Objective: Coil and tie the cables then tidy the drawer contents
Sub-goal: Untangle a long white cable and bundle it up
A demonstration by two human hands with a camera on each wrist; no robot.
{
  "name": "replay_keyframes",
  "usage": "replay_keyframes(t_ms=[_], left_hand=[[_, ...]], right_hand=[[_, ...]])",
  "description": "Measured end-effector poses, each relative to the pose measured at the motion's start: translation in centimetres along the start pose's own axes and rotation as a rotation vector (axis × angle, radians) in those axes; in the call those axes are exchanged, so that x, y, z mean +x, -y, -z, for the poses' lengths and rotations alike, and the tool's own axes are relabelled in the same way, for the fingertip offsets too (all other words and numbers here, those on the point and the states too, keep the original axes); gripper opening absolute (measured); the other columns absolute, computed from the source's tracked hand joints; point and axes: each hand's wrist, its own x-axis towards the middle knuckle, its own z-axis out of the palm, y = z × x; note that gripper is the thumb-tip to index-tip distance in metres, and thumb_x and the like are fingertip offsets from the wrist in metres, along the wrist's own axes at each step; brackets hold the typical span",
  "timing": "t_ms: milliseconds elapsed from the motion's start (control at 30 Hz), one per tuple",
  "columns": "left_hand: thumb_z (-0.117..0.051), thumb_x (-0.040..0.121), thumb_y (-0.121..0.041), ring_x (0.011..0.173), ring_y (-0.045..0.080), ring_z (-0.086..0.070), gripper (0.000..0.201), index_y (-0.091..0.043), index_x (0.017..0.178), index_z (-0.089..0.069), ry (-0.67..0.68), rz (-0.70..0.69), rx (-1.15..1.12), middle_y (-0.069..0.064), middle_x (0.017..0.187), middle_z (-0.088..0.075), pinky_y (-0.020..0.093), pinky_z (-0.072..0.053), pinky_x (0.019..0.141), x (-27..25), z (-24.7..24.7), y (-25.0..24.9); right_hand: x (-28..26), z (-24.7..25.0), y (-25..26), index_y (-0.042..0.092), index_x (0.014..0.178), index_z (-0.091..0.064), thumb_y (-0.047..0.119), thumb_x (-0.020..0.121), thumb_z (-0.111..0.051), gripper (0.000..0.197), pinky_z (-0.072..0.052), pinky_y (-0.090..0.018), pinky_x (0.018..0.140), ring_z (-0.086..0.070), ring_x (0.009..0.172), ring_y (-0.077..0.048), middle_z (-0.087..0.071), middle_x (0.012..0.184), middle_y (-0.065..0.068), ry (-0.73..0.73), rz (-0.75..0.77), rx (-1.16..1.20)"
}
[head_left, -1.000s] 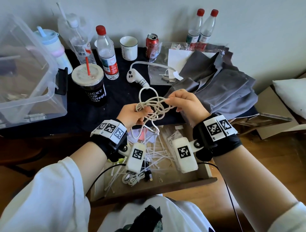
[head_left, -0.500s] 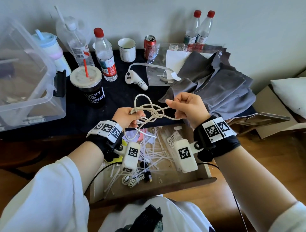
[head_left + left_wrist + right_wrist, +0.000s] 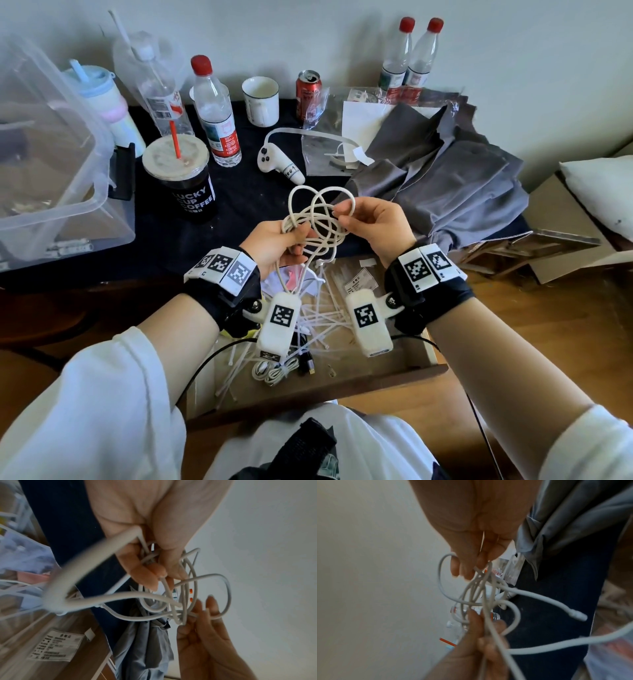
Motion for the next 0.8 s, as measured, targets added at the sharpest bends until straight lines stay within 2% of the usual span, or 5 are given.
replay_keyframes(t_ms=[67,267,567,667,800], left_hand=[[-0.062,0.087,-0.012,0.049,0.002,-0.05,0.003,-0.011,0.089,-0.063,0.013,-0.012,0.033,0.0,0.065,-0.054,0.016,-0.048,0.048,-0.3,-0.3,-0.3],[-0.076,0.072,-0.023,0.036,0.002,-0.04,0.044,-0.013,0.111,-0.06,0.032,-0.004,0.101,-0.007,0.058,-0.059,0.015,-0.033,0.037,-0.6,-0.9,-1.0],[-0.077,0.075,-0.032,0.031,0.005,-0.028,0.019,-0.014,0.079,-0.071,-0.093,0.124,0.455,-0.009,0.034,-0.038,0.016,-0.026,0.034,-0.6,1.0,0.1],[-0.079,0.073,-0.029,0.031,0.007,-0.028,0.02,-0.012,0.08,-0.073,-0.16,0.117,0.443,-0.006,0.038,-0.034,0.017,-0.027,0.034,-0.2,1.6,0.7],[-0.079,0.075,-0.023,0.031,0.004,-0.035,0.017,-0.017,0.067,-0.065,-0.268,0.105,0.417,-0.011,0.037,-0.042,0.015,-0.031,0.035,-0.1,3.0,1.2]], right_hand=[[0.1,-0.1,0.0,0.015,0.078,-0.065,-0.008,0.082,-0.062,0.024,-0.055,-0.018,0.07,-0.064,0.063,-0.002,-0.069,0.066,0.009,-0.021,-0.002,-0.05],[-0.1,-0.6,0.6,0.01,0.076,-0.061,-0.003,0.085,-0.06,0.017,-0.057,-0.022,0.056,-0.066,0.056,-0.006,-0.067,0.06,0.003,-0.005,-0.113,0.034],[0.5,1.1,3.6,0.009,0.08,-0.057,0.008,0.098,-0.044,0.022,-0.045,-0.018,0.041,-0.052,0.039,-0.008,-0.047,0.049,-0.002,-0.248,-0.022,0.345],[0.5,1.4,3.4,0.009,0.076,-0.056,0.007,0.097,-0.045,0.024,-0.03,-0.012,0.032,-0.033,0.031,-0.001,-0.043,0.051,-0.006,-0.25,-0.047,0.206],[0.9,2.7,2.4,0.018,0.071,-0.058,0.012,0.089,-0.06,0.019,-0.038,-0.01,0.047,-0.046,0.04,0.003,-0.052,0.046,0.014,-0.274,-0.005,-0.164]])
